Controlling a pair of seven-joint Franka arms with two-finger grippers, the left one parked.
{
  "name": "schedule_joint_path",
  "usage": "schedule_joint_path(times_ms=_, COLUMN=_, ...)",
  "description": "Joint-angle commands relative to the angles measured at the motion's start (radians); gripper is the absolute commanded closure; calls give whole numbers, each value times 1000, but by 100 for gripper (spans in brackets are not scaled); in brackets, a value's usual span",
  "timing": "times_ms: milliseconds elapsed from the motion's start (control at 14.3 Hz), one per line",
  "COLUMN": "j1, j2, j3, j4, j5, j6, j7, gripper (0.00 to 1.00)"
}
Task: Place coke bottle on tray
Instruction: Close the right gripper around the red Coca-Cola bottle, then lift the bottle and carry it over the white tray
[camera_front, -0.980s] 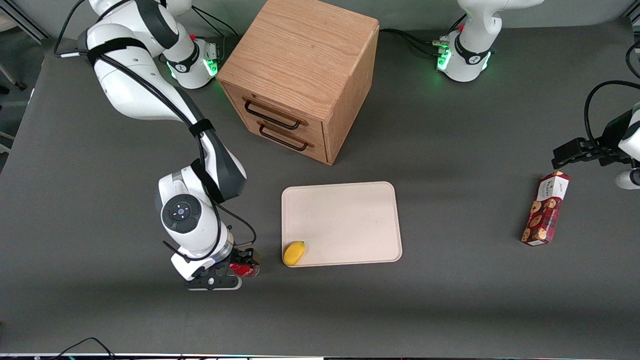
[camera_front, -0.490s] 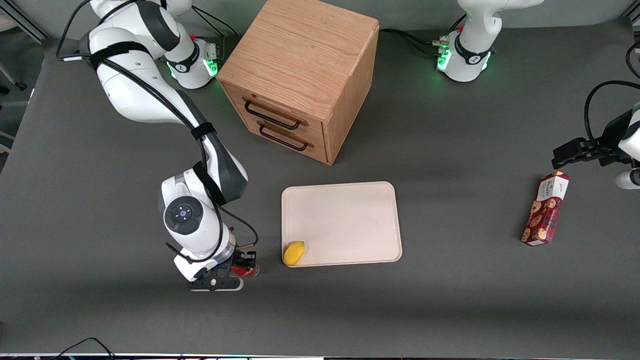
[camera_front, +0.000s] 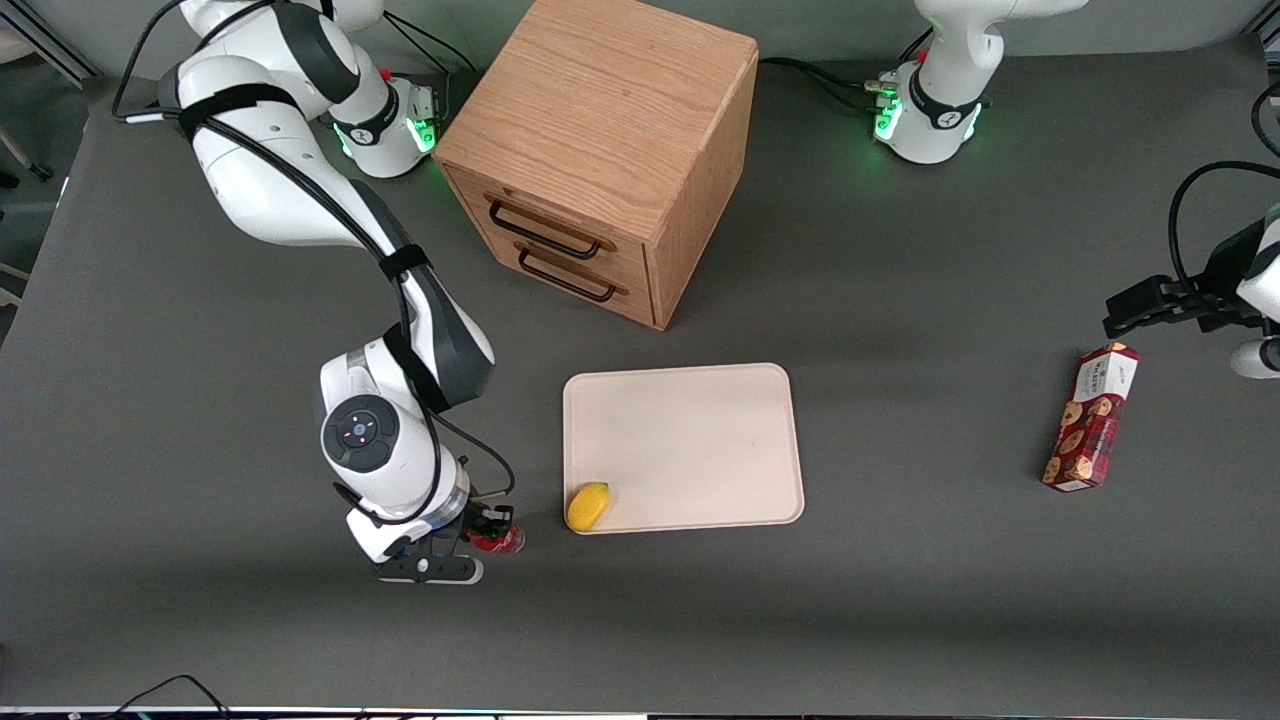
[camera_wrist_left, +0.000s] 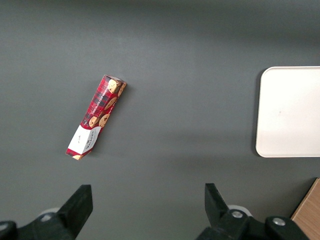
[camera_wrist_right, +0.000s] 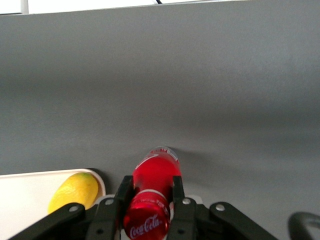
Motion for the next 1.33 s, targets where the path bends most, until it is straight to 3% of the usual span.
schedule_joint_path(times_ms=0, j1=0, j2=-53, j3=-8, j4=27, j5=29, j6=-105, j7=32, gripper=100)
schedule_joint_path(times_ms=420, j1=4, j2=-274, j3=3, j4=25, j5=32, j6=-427, j7=57, gripper=100)
schedule_joint_path(times_ms=560, j1=11, j2=-317, j3=11, j4=27, j5=73, j6=-477, j7=106, gripper=100)
schedule_joint_path(times_ms=910, j1=107, j2=-308, j3=64, j4=27, j5=82, j6=-463, j7=374, gripper=100)
schedule_joint_path(times_ms=1260, j1=170, j2=-196, j3=71, j4=21, j5=76, j6=-310, j7=497, gripper=100)
